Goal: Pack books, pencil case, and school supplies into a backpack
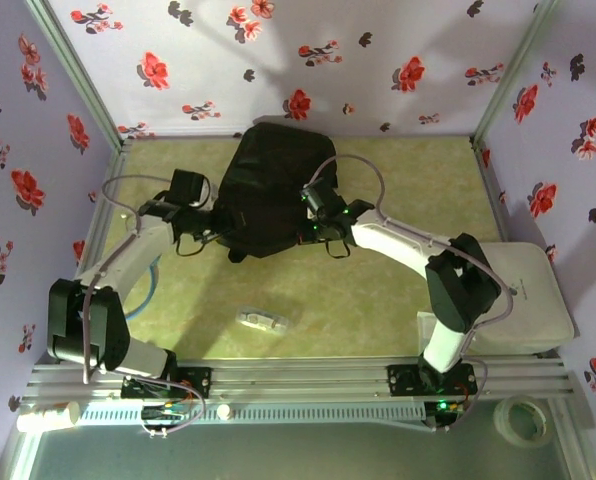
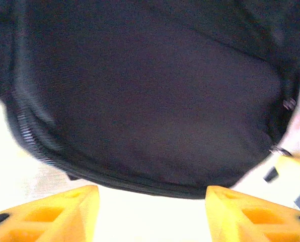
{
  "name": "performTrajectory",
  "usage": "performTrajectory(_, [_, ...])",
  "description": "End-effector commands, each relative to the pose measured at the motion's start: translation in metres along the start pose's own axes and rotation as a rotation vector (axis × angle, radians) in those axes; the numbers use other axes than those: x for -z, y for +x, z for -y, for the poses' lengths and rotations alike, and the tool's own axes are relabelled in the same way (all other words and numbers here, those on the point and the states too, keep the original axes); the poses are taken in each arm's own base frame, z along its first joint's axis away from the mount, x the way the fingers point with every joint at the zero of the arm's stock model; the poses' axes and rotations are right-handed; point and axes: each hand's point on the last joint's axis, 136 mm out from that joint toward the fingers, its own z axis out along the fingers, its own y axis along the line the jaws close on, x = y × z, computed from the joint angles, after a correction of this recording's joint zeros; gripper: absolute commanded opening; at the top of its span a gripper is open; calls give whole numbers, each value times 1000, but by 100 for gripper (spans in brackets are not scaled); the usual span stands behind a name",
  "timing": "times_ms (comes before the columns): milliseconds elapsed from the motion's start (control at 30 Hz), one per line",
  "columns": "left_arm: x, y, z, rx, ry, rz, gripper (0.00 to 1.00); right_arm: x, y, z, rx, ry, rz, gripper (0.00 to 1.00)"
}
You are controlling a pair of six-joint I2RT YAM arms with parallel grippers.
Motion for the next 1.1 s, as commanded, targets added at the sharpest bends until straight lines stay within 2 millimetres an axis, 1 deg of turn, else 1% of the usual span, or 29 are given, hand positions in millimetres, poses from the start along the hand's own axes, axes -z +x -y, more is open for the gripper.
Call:
performTrajectory(0, [4,18,20,-221,-12,-74,58,14,-13,-13,10,-85,56,0])
performTrajectory(100, [-12,26,47,-362,32,-103,57,14,-13,-13,-9,-104,60,0])
performTrajectory(167, [-22,35,65,-473,59,-128,56,15,-13,-13,-20,-114,62,0])
performTrajectory(200, [-27,38,70,-515,69,-139,56,15,-13,-13,-24,-119,66,0])
performTrajectory(300, [-43,37,72,-564,60,-171,54,16,-13,-12,-43,-134,72,0])
performTrajectory(400, [-58,32,69,-578,35,-196,52,16,-13,-12,-56,-148,73,0])
performTrajectory(533, [-74,28,72,-582,42,-216,50,16,-14,-14,-65,-164,71,0])
performTrajectory(667, [-89,36,74,-568,78,-274,46,16,-14,-13,-81,-179,75,0])
performTrajectory(733, [-92,42,72,-566,87,-303,41,16,-14,-11,-88,-178,77,0])
performTrajectory(833, [-93,49,67,-568,75,-345,30,15,-15,-7,-97,-167,79,0])
performTrajectory(1000, [-88,51,67,-558,77,-358,8,8,-13,5,-120,-118,68,0])
performTrajectory(1067, [-86,51,67,-558,75,-360,2,6,-12,12,-132,-89,68,0])
